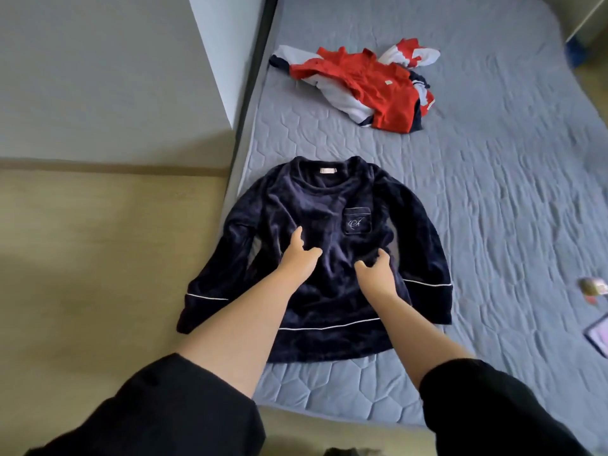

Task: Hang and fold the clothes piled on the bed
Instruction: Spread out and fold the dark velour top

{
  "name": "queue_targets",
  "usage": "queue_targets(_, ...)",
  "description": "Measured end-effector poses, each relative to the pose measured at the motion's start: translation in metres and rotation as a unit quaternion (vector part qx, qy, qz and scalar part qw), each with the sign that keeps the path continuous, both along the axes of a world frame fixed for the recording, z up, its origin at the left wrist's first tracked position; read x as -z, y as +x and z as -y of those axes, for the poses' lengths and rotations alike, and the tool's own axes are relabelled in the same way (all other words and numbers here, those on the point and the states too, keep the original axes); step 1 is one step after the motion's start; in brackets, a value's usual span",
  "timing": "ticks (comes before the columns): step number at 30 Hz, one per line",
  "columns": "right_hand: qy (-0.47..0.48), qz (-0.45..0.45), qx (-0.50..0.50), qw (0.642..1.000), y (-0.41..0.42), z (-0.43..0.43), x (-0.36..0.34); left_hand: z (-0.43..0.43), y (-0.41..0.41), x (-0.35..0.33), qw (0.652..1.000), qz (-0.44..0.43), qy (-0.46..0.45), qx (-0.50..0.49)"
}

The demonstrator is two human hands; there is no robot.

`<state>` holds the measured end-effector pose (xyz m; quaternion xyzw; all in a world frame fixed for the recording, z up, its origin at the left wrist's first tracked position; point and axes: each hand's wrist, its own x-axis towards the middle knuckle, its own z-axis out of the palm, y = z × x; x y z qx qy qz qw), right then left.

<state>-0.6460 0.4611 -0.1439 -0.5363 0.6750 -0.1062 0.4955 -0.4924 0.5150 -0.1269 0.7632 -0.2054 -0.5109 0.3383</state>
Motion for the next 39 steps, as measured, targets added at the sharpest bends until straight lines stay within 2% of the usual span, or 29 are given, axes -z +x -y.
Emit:
queue_targets(3, 0.008, -0.001, -0.024, 1.0, -0.004, -0.01, 0.058, -0.007, -0.011, 0.06, 1.0, 0.002, -0.012, 0.01)
queue_targets(5, -0.014, -0.026, -0.076, 0.997, -0.012, -0.016, 0.098, -0.013, -0.021, 0.1, 0.996, 0.036, -0.006, 0.077)
queue_targets(6, -0.041, -0.045, -0.106, 0.992, -0.018, -0.018, 0.117, -0.016, -0.026, 0.12, 0.988, 0.059, 0.006, 0.144)
queue_targets(7, -0.075, -0.069, -0.136, 0.985, -0.025, -0.018, 0.135, -0.018, -0.031, 0.14, 0.964, 0.097, 0.029, 0.247)
queue_targets(8, -0.111, -0.096, -0.163, 0.976, -0.033, -0.017, 0.154, -0.021, -0.036, 0.161, 0.917, 0.148, 0.059, 0.365)
queue_targets(9, -0.137, -0.123, -0.192, 0.964, -0.041, -0.014, 0.173, -0.024, -0.042, 0.182, 0.857, 0.201, 0.089, 0.467)
queue_targets(10, -0.147, -0.15, -0.227, 0.951, -0.05, -0.01, 0.192, -0.027, -0.048, 0.202, 0.802, 0.24, 0.118, 0.533)
queue_targets(11, -0.142, -0.172, -0.265, 0.938, -0.058, -0.006, 0.21, -0.031, -0.054, 0.219, 0.769, 0.267, 0.141, 0.563)
queue_targets(13, -0.138, -0.186, -0.303, 0.924, -0.071, -0.002, 0.242, -0.036, -0.067, 0.252, 0.749, 0.311, 0.142, 0.568)
queue_targets(17, -0.235, -0.164, -0.273, 0.918, -0.081, -0.002, 0.274, -0.041, -0.082, 0.283, 0.721, 0.406, 0.118, 0.55)
queue_targets(20, -0.25, -0.116, -0.263, 0.925, -0.092, -0.012, 0.277, -0.048, -0.084, 0.284, 0.718, 0.43, 0.088, 0.54)
queue_targets(23, -0.242, -0.079, -0.256, 0.932, -0.107, -0.027, 0.274, -0.064, -0.089, 0.283, 0.72, 0.446, 0.008, 0.531)
queue_targets(28, -0.251, -0.074, -0.244, 0.934, -0.133, -0.057, 0.283, -0.083, -0.105, 0.293, 0.685, 0.507, -0.071, 0.518)
queue_targets(32, -0.186, -0.02, -0.301, 0.935, -0.143, -0.065, 0.284, -0.074, -0.117, 0.287, 0.708, 0.533, -0.128, 0.445)
queue_targets(33, -0.173, -0.032, -0.335, 0.926, -0.143, -0.064, 0.282, -0.071, -0.118, 0.285, 0.71, 0.543, -0.122, 0.432)
queue_targets(35, -0.209, -0.122, -0.396, 0.886, -0.142, -0.063, 0.282, -0.068, -0.12, 0.283, 0.728, 0.54, -0.106, 0.409)
queue_targets(37, -0.302, -0.214, -0.375, 0.85, -0.144, -0.066, 0.283, -0.066, -0.118, 0.282, 0.751, 0.523, -0.107, 0.389)
queue_targets(39, -0.395, -0.269, -0.328, 0.815, -0.149, -0.069, 0.286, -0.066, -0.115, 0.276, 0.778, 0.488, -0.097, 0.382)
